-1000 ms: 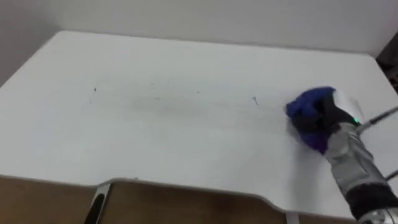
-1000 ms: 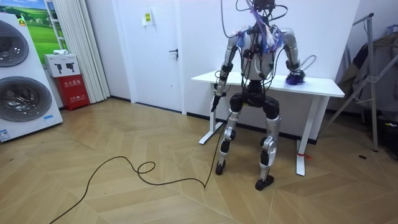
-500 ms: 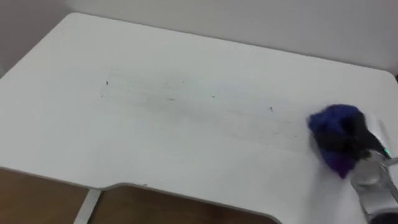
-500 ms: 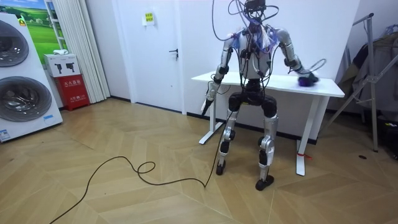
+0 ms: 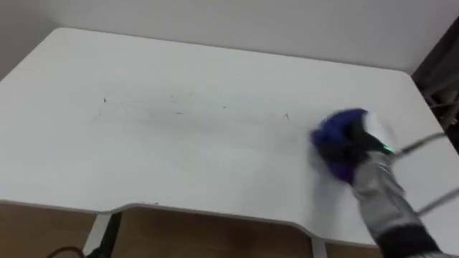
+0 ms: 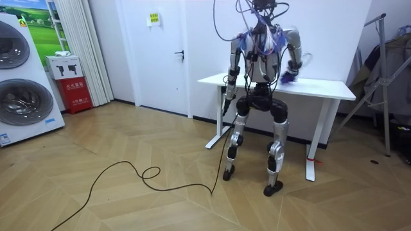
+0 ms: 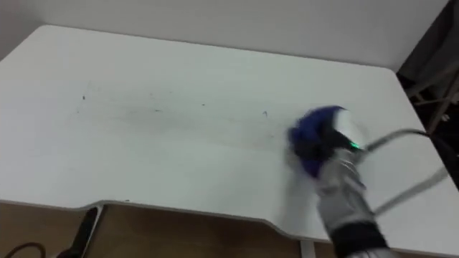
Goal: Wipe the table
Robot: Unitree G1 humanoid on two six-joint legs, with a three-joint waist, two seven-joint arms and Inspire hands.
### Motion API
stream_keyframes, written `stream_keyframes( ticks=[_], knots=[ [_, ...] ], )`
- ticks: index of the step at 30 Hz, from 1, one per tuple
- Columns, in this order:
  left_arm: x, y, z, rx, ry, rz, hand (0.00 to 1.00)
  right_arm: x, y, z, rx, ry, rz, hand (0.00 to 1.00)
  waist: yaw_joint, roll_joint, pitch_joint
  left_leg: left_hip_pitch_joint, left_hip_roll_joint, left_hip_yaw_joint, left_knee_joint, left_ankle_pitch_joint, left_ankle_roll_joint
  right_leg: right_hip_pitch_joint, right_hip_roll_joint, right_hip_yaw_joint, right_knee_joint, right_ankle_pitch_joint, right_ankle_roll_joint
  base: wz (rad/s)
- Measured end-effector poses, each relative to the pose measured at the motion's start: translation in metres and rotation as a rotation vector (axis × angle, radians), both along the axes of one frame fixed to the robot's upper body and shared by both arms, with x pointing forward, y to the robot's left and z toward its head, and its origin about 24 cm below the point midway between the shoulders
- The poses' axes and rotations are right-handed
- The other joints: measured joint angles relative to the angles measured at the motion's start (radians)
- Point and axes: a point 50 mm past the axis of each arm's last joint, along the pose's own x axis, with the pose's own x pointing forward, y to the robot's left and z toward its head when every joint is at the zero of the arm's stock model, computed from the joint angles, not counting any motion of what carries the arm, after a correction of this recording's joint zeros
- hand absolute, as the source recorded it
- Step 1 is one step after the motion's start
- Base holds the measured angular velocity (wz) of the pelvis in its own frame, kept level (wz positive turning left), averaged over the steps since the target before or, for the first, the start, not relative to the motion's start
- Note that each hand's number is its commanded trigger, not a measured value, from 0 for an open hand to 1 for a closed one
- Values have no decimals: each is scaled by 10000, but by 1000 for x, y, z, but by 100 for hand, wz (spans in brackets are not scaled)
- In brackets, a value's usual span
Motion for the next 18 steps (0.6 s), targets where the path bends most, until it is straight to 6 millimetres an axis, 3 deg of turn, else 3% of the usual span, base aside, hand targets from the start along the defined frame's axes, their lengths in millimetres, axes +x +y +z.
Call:
stream_keyframes(
  ticks=[1,3,5,6,8,10,11,15,16,18],
  knots=[
    [-1,2,0,-56,36,13,0,10,10,14,115,-384,375,100,328,2,7,-175,-20,-162,9,39,23,-78,-4,-122,-49,-18,12,42],
    [-22,16,-2,268,608,319,0,20,11,25,238,-673,418,100,443,-128,-2,-382,-82,-563,38,158,75,-36,-40,-496,-149,-41,53,60],
    [-58,33,-4,703,1573,751,0,18,-16,10,467,-74,-675,100,311,-224,-14,-575,-182,-1096,119,177,98,148,-130,-1048,-145,-70,96,76],
    [-65,36,-4,768,1741,815,0,14,-26,3,375,198,-990,100,311,-227,-4,-585,-200,-1171,128,174,103,222,-145,-1173,-153,-69,96,65],
    [-96,44,-5,943,2410,1227,0,-10,-70,-28,1010,1174,-2482,100,229,-267,-6,-605,-347,-1299,158,173,130,474,-254,-1452,-260,-125,183,42],
    [-116,50,-4,1084,2813,1544,0,-27,-96,-37,1298,1105,-3171,100,-73,-249,3,-575,-457,-1336,222,172,141,688,-361,-1668,-294,-219,320,35],
    [-121,53,-3,1164,2861,1742,0,-39,-114,-42,1345,1084,-3731,100,-259,-249,3,-532,-503,-1334,222,170,192,855,-398,-1725,-310,-284,401,37],
    [-118,60,1,1397,2491,1796,0,-71,-148,-58,1725,1300,-5210,100,-670,-258,4,-329,-548,-1340,236,162,198,1150,-416,-1732,-358,-501,442,10],
    [-112,60,1,1416,2286,1748,0,-80,-157,-61,1850,1383,-5684,100,-848,-259,-57,-341,-547,-1336,277,161,195,1155,-403,-1710,-355,-558,420,4],
    [-99,59,2,1395,1974,1614,0,-85,-165,-61,1838,1393,-6040,100,-1050,-188,-97,-411,-516,-1337,336,158,190,1104,-389,-1700,-275,-573,397,2]
  ],
)
